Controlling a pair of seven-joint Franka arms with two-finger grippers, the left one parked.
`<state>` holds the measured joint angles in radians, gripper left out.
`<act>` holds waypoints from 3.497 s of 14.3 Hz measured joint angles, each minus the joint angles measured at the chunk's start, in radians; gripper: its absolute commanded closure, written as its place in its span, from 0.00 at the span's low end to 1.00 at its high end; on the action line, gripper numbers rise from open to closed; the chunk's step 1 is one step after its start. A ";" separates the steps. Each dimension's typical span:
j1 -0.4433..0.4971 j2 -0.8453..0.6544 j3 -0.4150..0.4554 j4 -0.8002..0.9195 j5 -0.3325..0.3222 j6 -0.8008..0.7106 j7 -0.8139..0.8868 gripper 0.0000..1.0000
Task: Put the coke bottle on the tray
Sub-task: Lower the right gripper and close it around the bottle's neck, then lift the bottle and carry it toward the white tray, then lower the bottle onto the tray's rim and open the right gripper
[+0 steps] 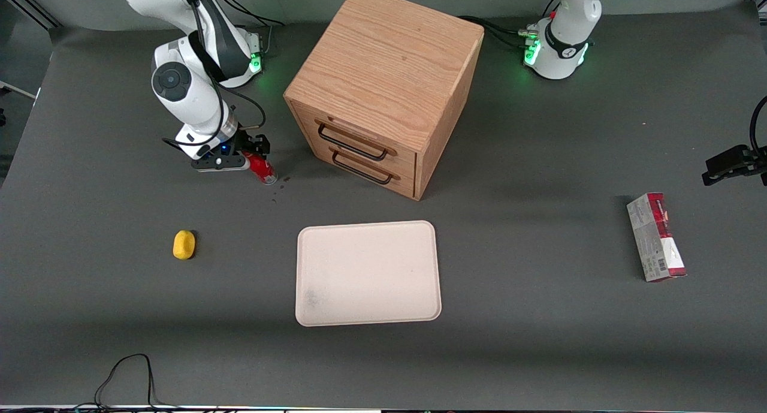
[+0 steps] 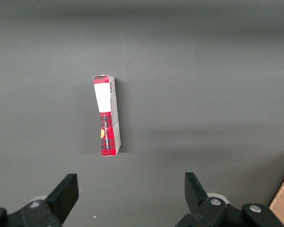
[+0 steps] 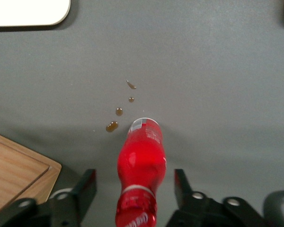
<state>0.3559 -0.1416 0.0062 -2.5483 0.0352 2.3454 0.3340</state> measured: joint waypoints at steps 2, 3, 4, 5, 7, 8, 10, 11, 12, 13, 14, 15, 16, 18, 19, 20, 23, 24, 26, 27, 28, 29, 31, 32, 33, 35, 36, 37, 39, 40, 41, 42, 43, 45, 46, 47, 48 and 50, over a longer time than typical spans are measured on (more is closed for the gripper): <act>0.000 -0.015 0.000 0.000 0.000 -0.016 0.000 1.00; 0.000 -0.018 0.000 0.000 0.000 -0.019 0.000 1.00; 0.000 -0.018 0.000 0.000 0.000 -0.020 0.000 1.00; 0.000 -0.018 0.000 0.000 0.000 -0.020 0.000 1.00; 0.000 -0.018 0.000 0.000 0.000 -0.020 0.000 1.00; 0.000 -0.018 0.000 0.000 0.000 -0.020 0.000 1.00; 0.000 -0.018 -0.001 0.007 0.000 -0.024 0.000 1.00; 0.000 -0.017 -0.002 0.028 -0.002 -0.052 0.000 1.00; -0.001 -0.013 -0.003 0.067 -0.003 -0.106 0.000 1.00; -0.006 -0.002 -0.004 0.129 -0.004 -0.176 0.000 1.00; -0.012 0.017 -0.007 0.209 -0.006 -0.255 0.000 1.00; -0.021 0.047 -0.010 0.305 -0.006 -0.341 0.000 1.00; -0.031 0.085 -0.012 0.409 -0.007 -0.423 0.000 1.00; -0.054 0.174 -0.015 0.613 -0.007 -0.552 0.000 1.00; -0.067 0.223 -0.016 0.714 -0.007 -0.612 0.000 1.00; -0.078 0.272 -0.016 0.813 -0.007 -0.677 0.000 1.00; -0.106 0.424 -0.017 1.115 -0.007 -0.873 0.000 1.00; -0.115 0.474 -0.017 1.215 -0.007 -0.926 0.000 1.00; -0.135 0.565 -0.018 1.386 -0.007 -0.986 0.000 1.00; -0.145 0.607 -0.018 1.453 -0.007 -0.995 0.000 1.00; -0.151 0.647 -0.018 1.505 -0.007 -0.995 0.000 1.00; -0.153 0.687 -0.017 1.545 -0.007 -0.988 0.000 1.00; -0.151 0.773 0.001 1.598 -0.007 -0.914 0.040 1.00; -0.151 0.813 0.025 1.611 -0.007 -0.856 0.085 1.00; -0.149 0.852 0.052 1.621 -0.007 -0.799 0.130 1.00; -0.131 0.923 0.083 1.634 -0.008 -0.699 0.200 1.00; -0.114 0.951 0.083 1.640 -0.010 -0.667 0.219 1.00; -0.101 0.974 0.083 1.648 -0.016 -0.641 0.237 1.00; -0.087 1.003 0.083 1.652 -0.023 -0.588 0.281 1.00; -0.082 1.014 0.083 1.653 -0.029 -0.566 0.300 1.00; -0.078 1.024 0.083 1.655 -0.033 -0.549 0.313 1.00; -0.075 1.032 0.083 1.658 -0.034 -0.538 0.326 1.00; -0.075 1.039 0.083 1.660 -0.034 -0.528 0.338 1.00; -0.071 1.052 0.083 1.660 -0.034 -0.507 0.356 1.00; -0.065 1.060 0.083 1.660 -0.034 -0.497 0.366 1.00; -0.058 1.067 0.083 1.660 -0.035 -0.491 0.379 1.00; -0.052 1.073 0.083 1.660 -0.035 -0.484 0.388 1.00; -0.045 1.080 0.083 1.660 -0.036 -0.480 0.397 1.00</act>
<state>0.3108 0.9384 0.0890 -0.8883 -0.0003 1.8659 0.7313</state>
